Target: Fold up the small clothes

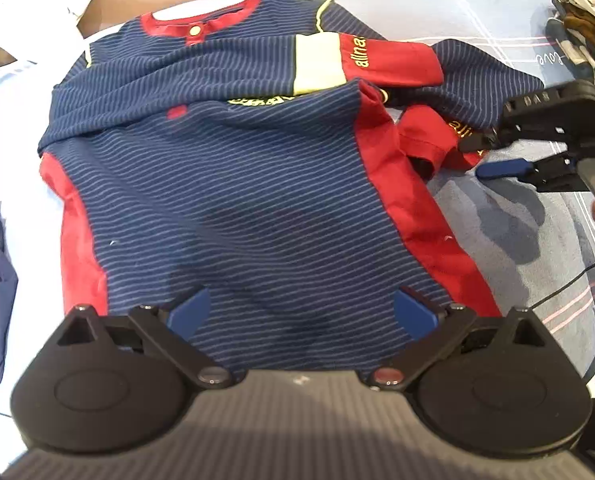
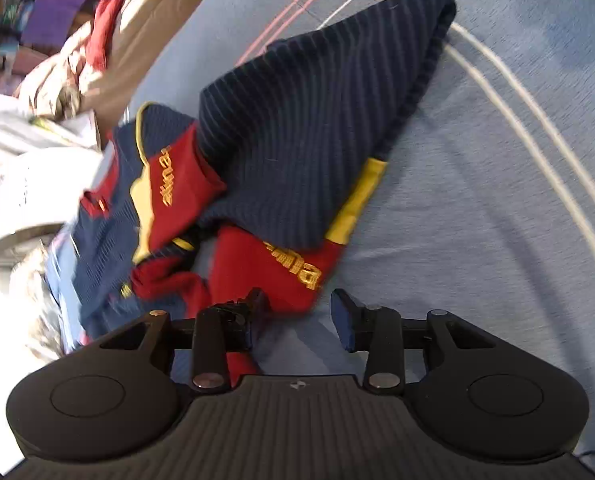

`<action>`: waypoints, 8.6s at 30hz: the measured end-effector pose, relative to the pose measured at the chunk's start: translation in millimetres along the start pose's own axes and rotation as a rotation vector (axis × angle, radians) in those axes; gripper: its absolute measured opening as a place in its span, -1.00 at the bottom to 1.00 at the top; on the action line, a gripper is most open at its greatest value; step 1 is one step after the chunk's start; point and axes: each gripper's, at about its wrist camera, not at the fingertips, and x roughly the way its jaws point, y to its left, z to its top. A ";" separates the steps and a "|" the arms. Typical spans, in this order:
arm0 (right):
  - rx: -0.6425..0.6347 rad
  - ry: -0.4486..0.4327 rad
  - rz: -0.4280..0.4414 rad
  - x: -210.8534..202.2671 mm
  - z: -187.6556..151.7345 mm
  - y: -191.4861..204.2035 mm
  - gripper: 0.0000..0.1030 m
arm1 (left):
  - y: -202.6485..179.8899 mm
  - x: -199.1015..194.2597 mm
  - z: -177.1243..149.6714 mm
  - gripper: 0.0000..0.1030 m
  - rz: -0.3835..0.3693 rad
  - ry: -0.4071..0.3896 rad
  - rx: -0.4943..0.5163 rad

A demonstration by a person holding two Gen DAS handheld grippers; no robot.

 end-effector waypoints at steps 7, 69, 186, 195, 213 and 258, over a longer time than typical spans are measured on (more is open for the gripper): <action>0.116 -0.026 0.028 11.6 5.0 -8.5 -0.86 | 0.1 -2.6 -3.7 0.94 0.004 0.010 -0.003; 0.251 -0.156 0.410 -240.6 74.2 -24.7 -0.72 | -7.8 5.6 0.7 0.98 -0.057 0.029 0.057; -0.883 -0.178 -0.202 -1.4 -18.5 175.9 1.00 | 166.3 31.6 56.7 0.95 0.007 -0.090 -0.038; -0.849 -0.078 -0.162 -60.4 -68.4 132.1 1.00 | 216.0 1.5 -36.1 0.99 -0.014 -0.060 -0.189; -0.803 0.173 -0.197 -54.6 -111.2 68.6 1.00 | 237.2 -3.1 -133.3 0.06 -0.133 -0.023 -0.285; -0.375 0.250 -0.003 -31.3 -83.0 25.4 -0.72 | 242.5 17.7 -112.6 -0.84 -0.342 0.065 -0.420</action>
